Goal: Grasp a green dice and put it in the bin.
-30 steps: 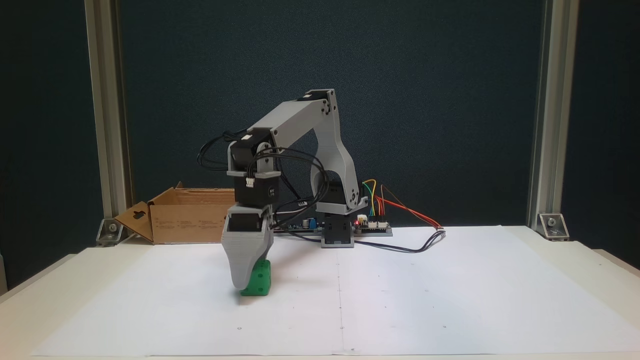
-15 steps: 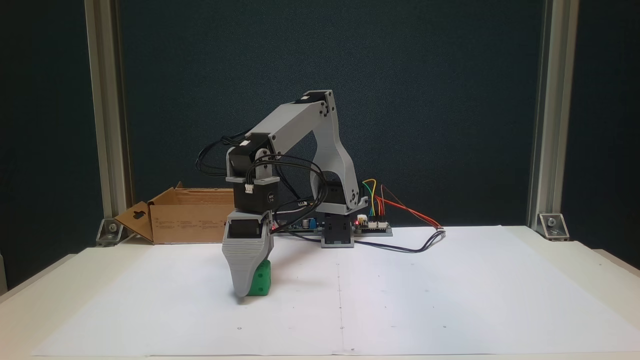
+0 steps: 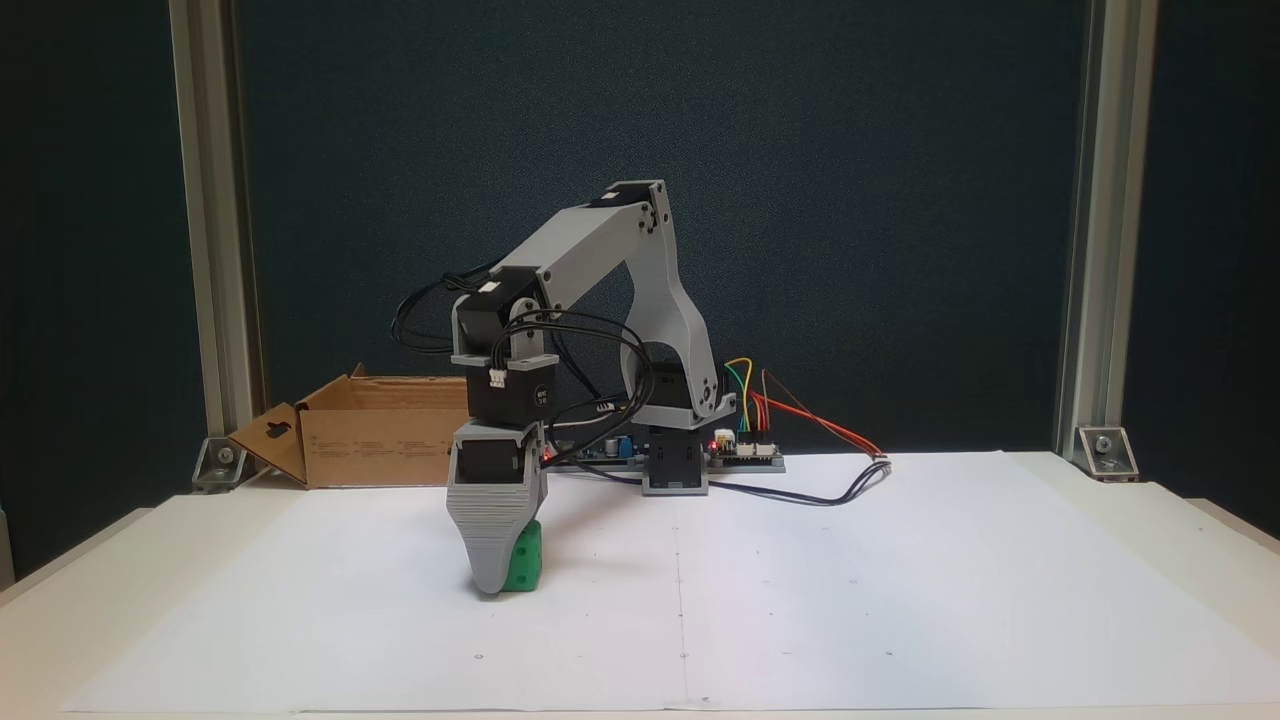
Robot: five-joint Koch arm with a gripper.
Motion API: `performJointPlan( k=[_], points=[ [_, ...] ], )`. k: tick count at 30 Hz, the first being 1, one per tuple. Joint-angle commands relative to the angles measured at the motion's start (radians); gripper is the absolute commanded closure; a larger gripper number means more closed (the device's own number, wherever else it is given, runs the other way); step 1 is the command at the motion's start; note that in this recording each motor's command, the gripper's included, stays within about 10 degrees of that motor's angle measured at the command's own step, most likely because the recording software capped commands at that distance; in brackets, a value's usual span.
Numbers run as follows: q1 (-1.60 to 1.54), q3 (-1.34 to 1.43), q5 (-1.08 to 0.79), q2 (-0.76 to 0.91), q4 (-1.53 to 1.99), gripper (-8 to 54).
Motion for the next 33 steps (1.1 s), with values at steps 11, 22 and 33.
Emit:
performJointPlan(
  k=[11, 22, 33],
  points=[
    [-0.002, -0.015, 0.080, 0.009, 0.002, 33.8],
    [-0.021, -0.066, 0.199, 0.091, 0.150, 33.8],
    [0.015, -0.482, 0.293, 0.204, 0.581, 33.8]
  ],
)
